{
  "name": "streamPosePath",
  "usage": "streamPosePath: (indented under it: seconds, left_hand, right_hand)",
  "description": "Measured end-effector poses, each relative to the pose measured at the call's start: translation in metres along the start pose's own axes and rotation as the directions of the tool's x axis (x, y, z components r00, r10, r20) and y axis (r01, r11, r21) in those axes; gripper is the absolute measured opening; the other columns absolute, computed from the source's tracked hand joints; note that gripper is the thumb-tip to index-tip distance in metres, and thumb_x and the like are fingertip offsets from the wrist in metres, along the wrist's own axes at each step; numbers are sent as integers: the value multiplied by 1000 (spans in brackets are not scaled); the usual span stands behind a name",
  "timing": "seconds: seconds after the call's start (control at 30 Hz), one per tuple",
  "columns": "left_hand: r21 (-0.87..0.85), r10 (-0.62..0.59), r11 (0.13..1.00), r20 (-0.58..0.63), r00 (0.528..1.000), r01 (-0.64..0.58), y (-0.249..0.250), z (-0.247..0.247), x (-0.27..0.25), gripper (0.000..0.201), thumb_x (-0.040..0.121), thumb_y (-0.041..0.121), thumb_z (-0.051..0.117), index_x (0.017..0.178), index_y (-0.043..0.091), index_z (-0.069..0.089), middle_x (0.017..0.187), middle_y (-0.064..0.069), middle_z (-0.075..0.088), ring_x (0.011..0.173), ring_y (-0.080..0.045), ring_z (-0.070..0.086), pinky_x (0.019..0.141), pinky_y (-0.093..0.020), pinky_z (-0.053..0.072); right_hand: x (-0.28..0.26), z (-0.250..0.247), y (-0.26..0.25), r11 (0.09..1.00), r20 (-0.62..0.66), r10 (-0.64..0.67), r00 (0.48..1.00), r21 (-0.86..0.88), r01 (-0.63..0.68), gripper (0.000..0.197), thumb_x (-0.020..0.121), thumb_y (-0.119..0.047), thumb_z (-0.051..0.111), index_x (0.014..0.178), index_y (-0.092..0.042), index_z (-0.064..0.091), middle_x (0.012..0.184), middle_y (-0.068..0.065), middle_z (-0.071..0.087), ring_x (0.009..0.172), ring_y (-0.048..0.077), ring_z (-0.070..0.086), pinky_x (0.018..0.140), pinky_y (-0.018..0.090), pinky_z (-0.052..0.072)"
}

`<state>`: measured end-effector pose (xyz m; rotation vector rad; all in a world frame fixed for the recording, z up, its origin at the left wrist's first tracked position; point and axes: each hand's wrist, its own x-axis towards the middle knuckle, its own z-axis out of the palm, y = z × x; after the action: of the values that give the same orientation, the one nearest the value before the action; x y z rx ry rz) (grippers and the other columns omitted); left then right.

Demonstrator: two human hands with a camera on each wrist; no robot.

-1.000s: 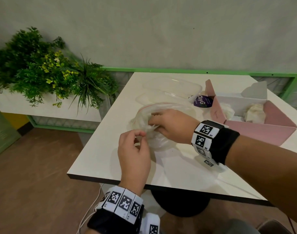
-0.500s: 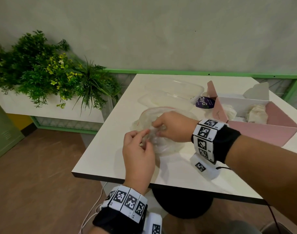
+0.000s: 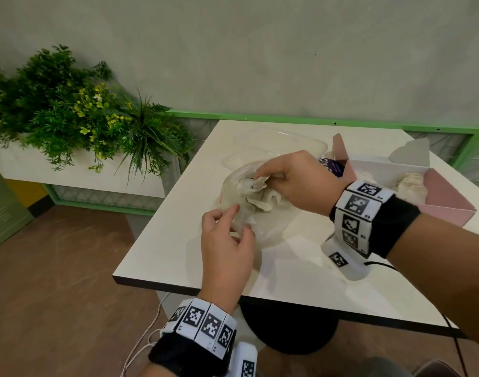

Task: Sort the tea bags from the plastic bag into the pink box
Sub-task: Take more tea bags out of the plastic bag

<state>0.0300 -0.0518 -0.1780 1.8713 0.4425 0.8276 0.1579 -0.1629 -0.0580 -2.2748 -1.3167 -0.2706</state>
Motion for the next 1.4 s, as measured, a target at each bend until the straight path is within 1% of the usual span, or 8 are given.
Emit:
streamPosePath:
  seconds: [0.3,0.6,0.8,1.0,1.1,1.23,1.3,1.4]
  left_hand:
    - [116,17,993,50,999,-22,0,0,1,57,94,30,68,148,21,52,128,9,37,101,-10,58,96,-35,54]
    - [220,-32,975,25,999,26,-2,3,4,67,94,30,70,153,14,42,127,7,31,103,-15,54,98,-22,42]
    - [209,-38,978,58,998,25,-2,6,4,65,94,33,68,153,23,42,133,6,30,115,-22,55,106,-35,47]
    - [202,288,944,-123,950,-260,12,-3,-13,44,90,30,68,128,15,51,139,-4,37,130,-26,42,108,-35,39]
    - [40,432,901,-11,902,-431,32,-2,-32,38,94,37,60,125,16,51,128,-1,46,110,-22,55,92,-29,48]
    - [-317,19,940,414,910,125,57,28,-54,65,85,75,48,140,41,39,120,12,61,88,-18,70,71,-37,61]
    - [-416,-223,757,562,797,505,65,46,-52,76,80,81,52,142,39,43,109,3,73,83,-25,74,64,-46,61]
    - [-535,-296,478,649,701,697,66,55,-38,78,84,77,45,134,20,60,123,-12,73,113,-40,69,88,-65,56]
  right_hand:
    - [-2,-22,3,872,57,259,964,415,-259,17,90,0,70,99,-13,77,66,-16,66,60,-7,58,57,-9,32]
    - [-7,-46,18,472,246,328,912,794,-383,22,91,10,60,99,-7,72,91,12,70,82,22,64,72,28,54]
    - [-19,-74,16,309,197,318,927,903,-298,22,90,8,57,94,-8,71,92,11,72,80,21,69,67,27,60]
    - [-56,-80,14,200,83,378,922,965,-169,32,73,0,63,104,-2,68,105,16,70,91,26,68,85,34,58]
    - [-84,-56,17,133,69,475,877,980,-149,23,84,8,58,96,-8,70,89,6,75,76,16,71,68,25,62]
    - [-118,-10,20,22,102,584,805,990,-142,24,92,9,54,95,-7,71,92,12,76,77,20,73,66,27,61]
    - [-128,10,20,-26,127,631,766,990,-142,22,93,10,55,97,-4,71,93,15,76,76,22,73,66,31,61]
    - [-137,33,21,-52,167,670,724,983,-178,20,92,9,57,103,-1,70,97,19,75,78,28,72,61,38,62]
